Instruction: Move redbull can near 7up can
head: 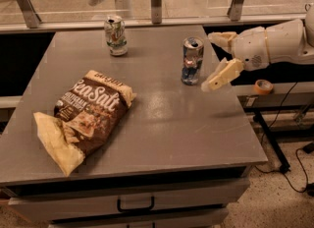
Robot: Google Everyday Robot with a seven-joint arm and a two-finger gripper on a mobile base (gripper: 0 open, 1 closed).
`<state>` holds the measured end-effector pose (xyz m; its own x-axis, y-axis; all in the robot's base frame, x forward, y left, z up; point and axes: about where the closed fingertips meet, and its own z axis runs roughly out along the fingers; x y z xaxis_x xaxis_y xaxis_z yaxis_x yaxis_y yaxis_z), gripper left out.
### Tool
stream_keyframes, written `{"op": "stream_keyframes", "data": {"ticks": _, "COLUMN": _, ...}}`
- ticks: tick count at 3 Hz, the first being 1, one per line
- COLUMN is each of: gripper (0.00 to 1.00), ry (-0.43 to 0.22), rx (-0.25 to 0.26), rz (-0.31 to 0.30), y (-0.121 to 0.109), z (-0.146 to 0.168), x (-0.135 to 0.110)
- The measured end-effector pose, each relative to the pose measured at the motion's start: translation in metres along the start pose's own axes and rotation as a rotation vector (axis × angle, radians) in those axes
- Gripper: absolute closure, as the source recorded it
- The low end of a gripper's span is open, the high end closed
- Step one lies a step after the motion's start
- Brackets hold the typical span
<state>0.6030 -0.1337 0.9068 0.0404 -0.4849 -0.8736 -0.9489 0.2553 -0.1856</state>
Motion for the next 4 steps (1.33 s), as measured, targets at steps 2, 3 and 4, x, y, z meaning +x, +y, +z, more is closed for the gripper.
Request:
{"op": "stream_keyframes", "data": {"ticks": 2, "gripper": 0.39, "ry": -0.168, "rx": -0.05, "rz": 0.022, "y": -0.007, "z": 0.036, "x": -0.002}}
{"op": "stream_keyframes", "data": {"ticks": 3, "gripper": 0.61, "ry": -0.234, "rx": -0.083, "rz": -0.018, "y": -0.013, "z": 0.05, "x": -0.006}}
{"op": "stream_keyframes", "data": {"ticks": 4, "gripper": 0.85, "ry": -0.262, "rx": -0.07, "rz": -0.046, "y": -0.03, "z": 0.07, "x": -0.033}}
